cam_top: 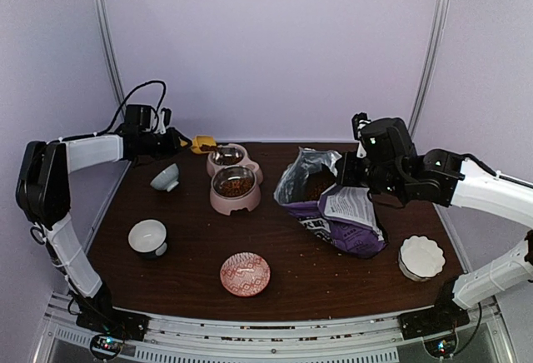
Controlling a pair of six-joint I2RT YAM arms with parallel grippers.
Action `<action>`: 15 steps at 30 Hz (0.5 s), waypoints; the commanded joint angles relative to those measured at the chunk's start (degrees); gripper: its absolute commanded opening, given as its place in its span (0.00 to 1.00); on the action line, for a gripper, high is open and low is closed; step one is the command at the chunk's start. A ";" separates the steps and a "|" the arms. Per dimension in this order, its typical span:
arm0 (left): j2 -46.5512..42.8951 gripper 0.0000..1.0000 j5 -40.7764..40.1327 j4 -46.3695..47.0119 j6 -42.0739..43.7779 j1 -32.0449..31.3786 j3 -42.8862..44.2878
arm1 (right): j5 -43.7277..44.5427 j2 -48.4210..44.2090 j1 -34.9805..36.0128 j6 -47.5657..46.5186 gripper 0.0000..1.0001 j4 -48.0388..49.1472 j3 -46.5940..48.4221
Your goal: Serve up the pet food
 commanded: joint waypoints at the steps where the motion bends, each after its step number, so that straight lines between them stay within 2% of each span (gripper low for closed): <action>1: -0.07 0.00 -2.37 -1.91 4.85 -1.03 3.65 | 1.65 0.69 -0.87 -0.47 0.00 -2.38 -1.26; 15: -2.25 0.00 -15.19 -11.80 15.90 -7.01 8.04 | 1.76 0.52 -0.92 -0.47 0.00 -2.50 -1.55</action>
